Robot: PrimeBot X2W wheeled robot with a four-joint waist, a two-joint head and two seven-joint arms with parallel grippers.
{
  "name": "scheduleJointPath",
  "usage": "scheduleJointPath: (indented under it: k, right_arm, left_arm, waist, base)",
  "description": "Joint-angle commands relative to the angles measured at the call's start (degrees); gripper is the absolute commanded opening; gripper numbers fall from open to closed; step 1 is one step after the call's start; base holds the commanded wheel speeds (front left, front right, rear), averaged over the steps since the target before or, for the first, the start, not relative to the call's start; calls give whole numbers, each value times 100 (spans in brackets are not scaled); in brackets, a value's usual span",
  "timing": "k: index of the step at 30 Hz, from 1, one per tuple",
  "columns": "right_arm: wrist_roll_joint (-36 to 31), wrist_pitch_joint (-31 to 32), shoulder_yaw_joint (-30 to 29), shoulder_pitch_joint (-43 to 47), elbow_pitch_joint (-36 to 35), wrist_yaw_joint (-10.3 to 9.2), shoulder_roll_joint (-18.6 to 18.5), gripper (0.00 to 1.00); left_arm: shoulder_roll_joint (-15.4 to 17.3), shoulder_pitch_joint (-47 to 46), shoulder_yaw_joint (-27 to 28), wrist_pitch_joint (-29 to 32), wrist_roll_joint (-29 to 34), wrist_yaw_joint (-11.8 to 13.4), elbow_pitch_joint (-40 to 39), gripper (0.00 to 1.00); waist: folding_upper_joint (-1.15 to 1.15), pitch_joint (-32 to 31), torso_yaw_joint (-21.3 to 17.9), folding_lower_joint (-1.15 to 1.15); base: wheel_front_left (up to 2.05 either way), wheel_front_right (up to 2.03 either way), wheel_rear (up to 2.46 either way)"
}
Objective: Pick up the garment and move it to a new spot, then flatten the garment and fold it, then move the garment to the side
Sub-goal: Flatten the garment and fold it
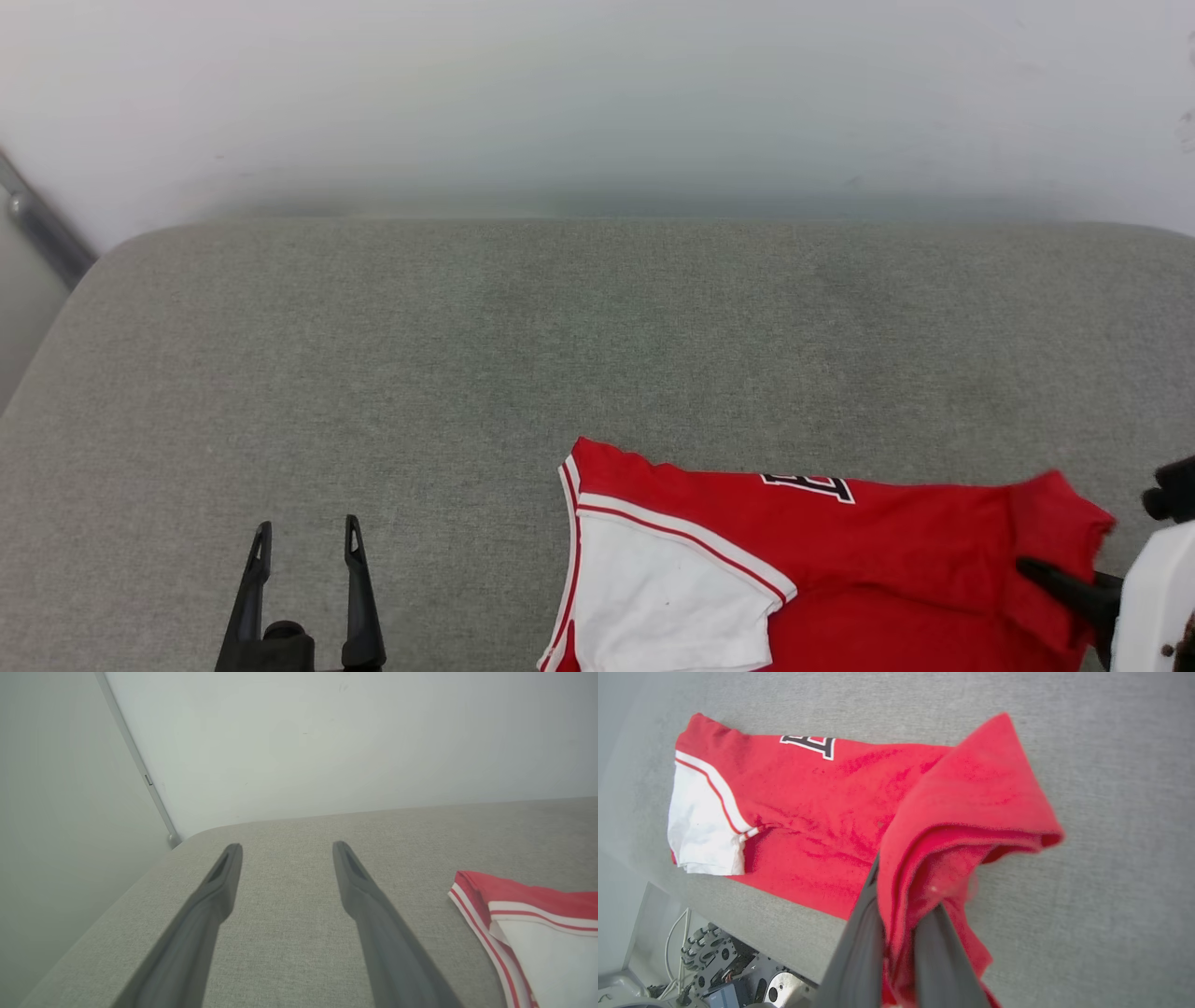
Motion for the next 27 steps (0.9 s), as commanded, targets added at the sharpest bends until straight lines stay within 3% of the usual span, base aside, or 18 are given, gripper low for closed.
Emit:
scheduleJointPath:
  k: [1,6,12,20,27]
  right_arm:
    - [-74,81,63,72,-345,-2,11,0]
    - [-524,348,337,-294,-1374,-2,184,0]
    - [-1274,853,1157,-1077,-1793,-2,780,0]
    - [-1846,1109,2526,-2354,-1018,-2,1909,0]
    - [-2213,765,3509,-3114,303,-3,2524,0]
  left_arm:
    - [-25,84,44,-26,28,-31,-23,100]
    - [-95,34,133,-27,48,-135,-10,100]
    - [-167,-162,215,-27,85,-246,14,100]
    - [-299,-436,243,-21,145,-399,84,100]
    - [-409,-623,196,-21,204,-456,109,100]
  waist:
    - [0,1,-6,0]
    - [0,46,-8,0]
    - [0,208,8,0]
    - [0,511,131,0]
    - [0,774,282,0]
  base:
    - [0,0,0]
    - [0,0,0]
    - [0,0,0]
    - [0,0,0]
    - [0,0,0]
